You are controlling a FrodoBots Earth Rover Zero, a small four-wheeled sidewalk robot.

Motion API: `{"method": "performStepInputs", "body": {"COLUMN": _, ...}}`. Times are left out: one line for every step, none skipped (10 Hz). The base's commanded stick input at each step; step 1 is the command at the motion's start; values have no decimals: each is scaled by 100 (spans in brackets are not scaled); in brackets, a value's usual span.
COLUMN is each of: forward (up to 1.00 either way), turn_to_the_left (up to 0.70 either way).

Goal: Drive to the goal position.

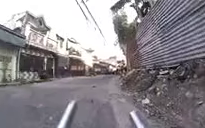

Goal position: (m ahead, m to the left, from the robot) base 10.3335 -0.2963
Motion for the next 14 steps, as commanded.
{"method": "performStepInputs", "body": {"forward": 85, "turn_to_the_left": 0}}
{"method": "performStepInputs", "body": {"forward": 85, "turn_to_the_left": 0}}
{"method": "performStepInputs", "body": {"forward": 85, "turn_to_the_left": -5}}
{"method": "performStepInputs", "body": {"forward": 85, "turn_to_the_left": -18}}
{"method": "performStepInputs", "body": {"forward": 85, "turn_to_the_left": -33}}
{"method": "performStepInputs", "body": {"forward": 85, "turn_to_the_left": -34}}
{"method": "performStepInputs", "body": {"forward": 85, "turn_to_the_left": -34}}
{"method": "performStepInputs", "body": {"forward": 85, "turn_to_the_left": -34}}
{"method": "performStepInputs", "body": {"forward": 85, "turn_to_the_left": -34}}
{"method": "performStepInputs", "body": {"forward": 85, "turn_to_the_left": -34}}
{"method": "performStepInputs", "body": {"forward": 85, "turn_to_the_left": -12}}
{"method": "performStepInputs", "body": {"forward": 85, "turn_to_the_left": 0}}
{"method": "performStepInputs", "body": {"forward": 85, "turn_to_the_left": 0}}
{"method": "performStepInputs", "body": {"forward": 85, "turn_to_the_left": 0}}
